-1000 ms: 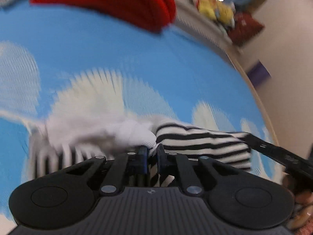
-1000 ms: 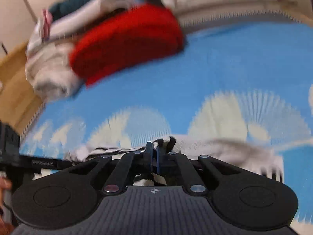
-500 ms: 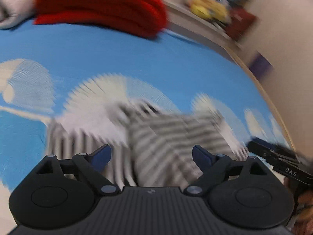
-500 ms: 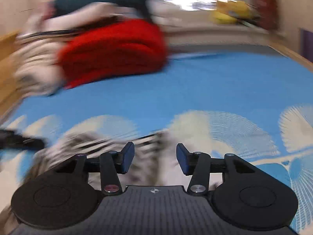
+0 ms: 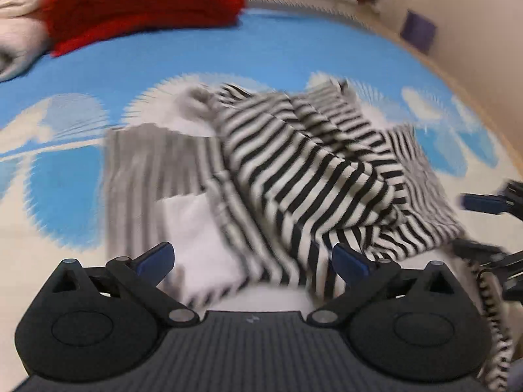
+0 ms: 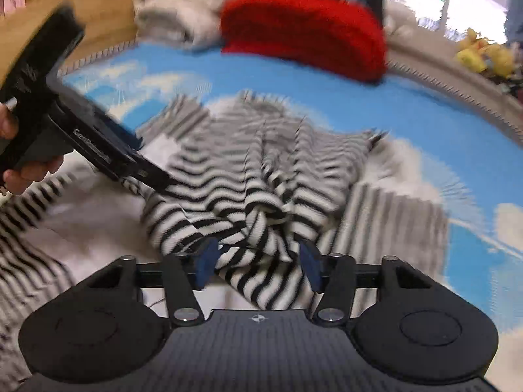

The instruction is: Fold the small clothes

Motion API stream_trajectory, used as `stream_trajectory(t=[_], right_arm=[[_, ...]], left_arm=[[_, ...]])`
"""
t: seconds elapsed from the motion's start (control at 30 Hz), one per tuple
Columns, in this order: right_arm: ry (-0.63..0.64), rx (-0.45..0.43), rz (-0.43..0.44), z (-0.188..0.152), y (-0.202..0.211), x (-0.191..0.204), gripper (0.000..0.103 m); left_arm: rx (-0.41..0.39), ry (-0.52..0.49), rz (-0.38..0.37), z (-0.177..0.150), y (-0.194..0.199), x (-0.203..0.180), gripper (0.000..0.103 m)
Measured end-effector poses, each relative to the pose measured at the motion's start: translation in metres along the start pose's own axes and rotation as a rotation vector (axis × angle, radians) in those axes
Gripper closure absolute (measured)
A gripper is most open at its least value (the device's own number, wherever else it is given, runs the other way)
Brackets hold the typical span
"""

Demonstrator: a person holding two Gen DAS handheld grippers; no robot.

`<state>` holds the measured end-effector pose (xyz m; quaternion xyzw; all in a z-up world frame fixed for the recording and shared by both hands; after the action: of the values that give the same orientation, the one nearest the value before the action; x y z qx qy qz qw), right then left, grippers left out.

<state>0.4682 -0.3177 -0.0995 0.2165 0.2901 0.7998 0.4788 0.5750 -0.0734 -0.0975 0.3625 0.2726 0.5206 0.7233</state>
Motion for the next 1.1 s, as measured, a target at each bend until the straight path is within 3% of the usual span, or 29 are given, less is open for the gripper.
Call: stream_trajectory(t=[0.1, 0.2, 0.27, 0.37, 0.5, 0.57, 0.63, 0.67, 0.83, 0.97, 1.1], right_arm=[[-0.109, -0.064, -0.067, -0.028, 0.069, 0.005, 0.031], [-0.285, -0.065, -0.098, -0.069, 0.116, 0.009, 0.028], [-0.433, -0.056, -0.102, -0.104, 0.133, 0.010, 0.027], [-0.620, -0.019, -0.161, -0.153, 0.148, 0.018, 0.026], [-0.644, 0.009, -0.088, -0.174, 0.161, 0.038, 0.024], [-0.633, 0.080, -0.113, -0.184, 0.158, 0.046, 0.024], [-0.629, 0.175, -0.159, -0.196, 0.153, 0.054, 0.025], [-0.643, 0.179, -0.179, -0.200, 0.156, 0.057, 0.025], [-0.762, 0.032, -0.138, -0.224, 0.193, 0.079, 0.025], [-0.790, -0.002, -0.141, -0.228, 0.187, 0.077, 0.025], [-0.903, 0.010, -0.096, -0.230, 0.162, 0.060, 0.025]], left_arm=[[-0.007, 0.048, 0.031, -0.043, 0.050, 0.027, 0.000], [0.021, 0.118, 0.061, -0.095, 0.078, 0.050, 0.000], [0.062, 0.192, 0.082, -0.128, 0.081, 0.064, 0.000], [0.141, 0.227, 0.041, -0.160, 0.087, 0.075, 0.000], [0.170, 0.257, -0.077, -0.178, 0.095, 0.080, 0.000], [0.187, 0.264, -0.115, -0.189, 0.098, 0.076, 0.000], [0.184, 0.260, -0.108, -0.199, 0.104, 0.072, 0.000], [0.182, 0.267, -0.100, -0.204, 0.107, 0.072, 0.000], [0.170, 0.285, -0.119, -0.217, 0.116, 0.063, 0.000], [0.168, 0.287, -0.112, -0.217, 0.113, 0.060, 0.000], [0.169, 0.323, -0.141, -0.211, 0.105, 0.061, 0.000]])
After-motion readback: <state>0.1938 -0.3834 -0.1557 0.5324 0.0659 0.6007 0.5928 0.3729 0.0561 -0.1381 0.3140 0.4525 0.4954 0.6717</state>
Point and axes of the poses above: each gripper's, at about its wrist camera, not at the fingertips, and y roughly against the way its jaws point, x to its left, z to its top, the point moved 3 cm from there along -y, roughly the way its jaws point, and after that the axes turned 8 degrees about z, right-handed, at the moved point
